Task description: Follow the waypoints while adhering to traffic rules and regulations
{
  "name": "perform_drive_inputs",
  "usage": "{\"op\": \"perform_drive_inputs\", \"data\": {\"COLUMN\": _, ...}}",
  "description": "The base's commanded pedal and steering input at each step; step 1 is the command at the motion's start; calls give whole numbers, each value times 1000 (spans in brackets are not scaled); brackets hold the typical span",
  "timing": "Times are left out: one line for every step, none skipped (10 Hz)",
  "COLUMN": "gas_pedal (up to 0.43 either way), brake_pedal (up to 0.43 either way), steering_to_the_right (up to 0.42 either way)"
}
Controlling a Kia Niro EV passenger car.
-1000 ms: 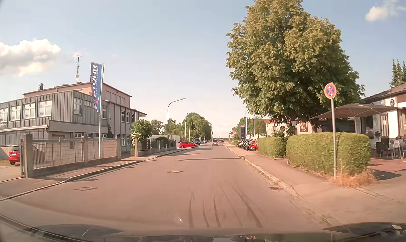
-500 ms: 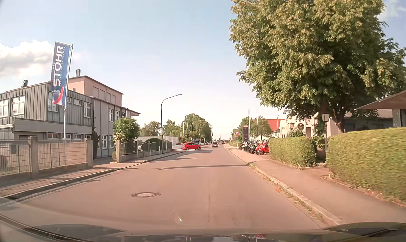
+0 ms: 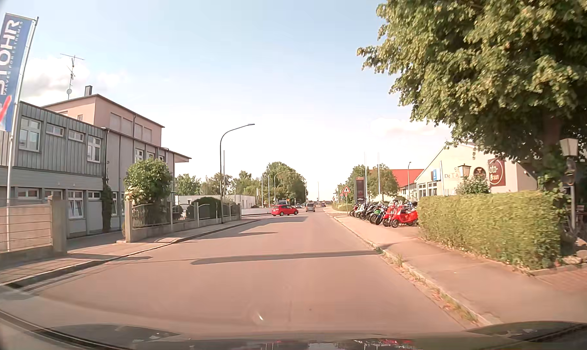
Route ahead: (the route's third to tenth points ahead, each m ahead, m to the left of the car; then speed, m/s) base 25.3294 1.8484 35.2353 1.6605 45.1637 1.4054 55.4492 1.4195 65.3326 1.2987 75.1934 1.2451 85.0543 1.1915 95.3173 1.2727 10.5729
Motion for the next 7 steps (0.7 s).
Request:
{"op": "perform_drive_inputs", "data": {"gas_pedal": 110, "brake_pedal": 12, "steering_to_the_right": 0}}
{"op": "perform_drive_inputs", "data": {"gas_pedal": 98, "brake_pedal": 12, "steering_to_the_right": 0}}
{"op": "perform_drive_inputs", "data": {"gas_pedal": 87, "brake_pedal": 12, "steering_to_the_right": 0}}
{"op": "perform_drive_inputs", "data": {"gas_pedal": 79, "brake_pedal": 12, "steering_to_the_right": 1}}
{"op": "perform_drive_inputs", "data": {"gas_pedal": 79, "brake_pedal": 12, "steering_to_the_right": 1}}
{"op": "perform_drive_inputs", "data": {"gas_pedal": 67, "brake_pedal": 12, "steering_to_the_right": 1}}
{"op": "perform_drive_inputs", "data": {"gas_pedal": 20, "brake_pedal": 12, "steering_to_the_right": 1}}
